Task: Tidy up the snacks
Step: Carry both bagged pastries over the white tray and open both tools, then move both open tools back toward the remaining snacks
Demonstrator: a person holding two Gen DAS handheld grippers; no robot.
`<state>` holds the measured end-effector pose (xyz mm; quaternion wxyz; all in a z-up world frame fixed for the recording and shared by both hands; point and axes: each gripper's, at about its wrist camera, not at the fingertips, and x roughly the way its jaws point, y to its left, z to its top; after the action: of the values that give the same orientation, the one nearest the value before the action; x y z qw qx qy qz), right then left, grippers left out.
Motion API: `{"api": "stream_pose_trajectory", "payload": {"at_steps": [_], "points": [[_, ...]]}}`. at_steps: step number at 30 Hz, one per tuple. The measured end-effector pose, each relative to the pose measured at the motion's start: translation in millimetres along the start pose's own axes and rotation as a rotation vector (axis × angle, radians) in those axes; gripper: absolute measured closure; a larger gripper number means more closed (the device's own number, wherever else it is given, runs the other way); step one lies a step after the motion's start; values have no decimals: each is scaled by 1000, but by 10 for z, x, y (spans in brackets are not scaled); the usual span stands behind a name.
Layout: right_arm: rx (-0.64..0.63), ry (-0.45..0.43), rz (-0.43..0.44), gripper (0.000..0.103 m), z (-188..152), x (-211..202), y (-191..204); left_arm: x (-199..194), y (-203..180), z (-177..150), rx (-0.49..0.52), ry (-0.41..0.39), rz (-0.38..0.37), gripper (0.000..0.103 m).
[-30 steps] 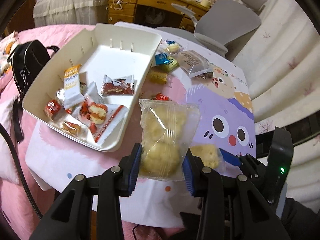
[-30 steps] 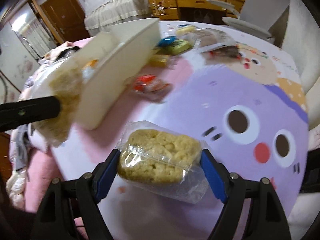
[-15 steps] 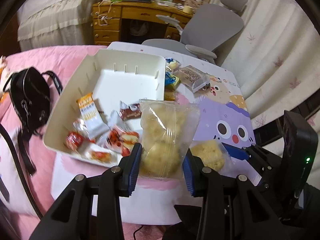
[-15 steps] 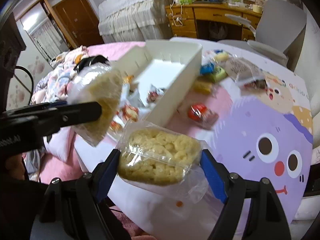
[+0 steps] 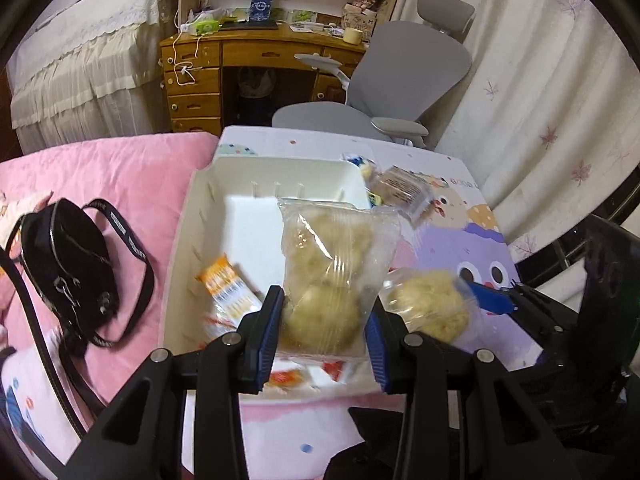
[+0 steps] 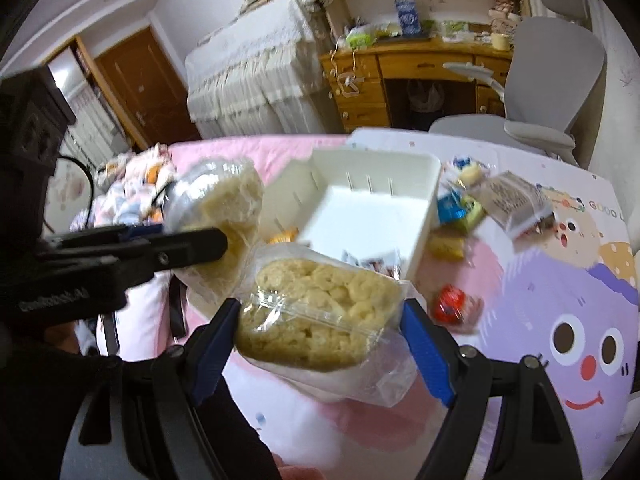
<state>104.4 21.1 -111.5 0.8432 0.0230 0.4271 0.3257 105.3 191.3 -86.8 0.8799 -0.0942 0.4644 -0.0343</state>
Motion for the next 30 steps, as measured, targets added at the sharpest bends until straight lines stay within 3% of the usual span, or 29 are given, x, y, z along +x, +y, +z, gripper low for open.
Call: {"api": "stream_pose_trajectory", "payload": {"at_steps": [12,13,14,16,21,30], "points": [[85,-165,-40,21,301,246,179,198,642,296,13,17,-21,65],[102,-171,-59,21,303,277,163,230,657,301,12,29,-23,59],[114,-171,-73,20,303,299,140,256,675,311,6,43,-25,45],[146,-149,-88,20,292,373,77,267,688,314,6,49,-31,35],[209,-114,-102,20,224,427,-68,306,674,317,27,65,-39,33],[249,-104,-141,20,1,223,-181,427,395,198,36,146,-128,33]]}}
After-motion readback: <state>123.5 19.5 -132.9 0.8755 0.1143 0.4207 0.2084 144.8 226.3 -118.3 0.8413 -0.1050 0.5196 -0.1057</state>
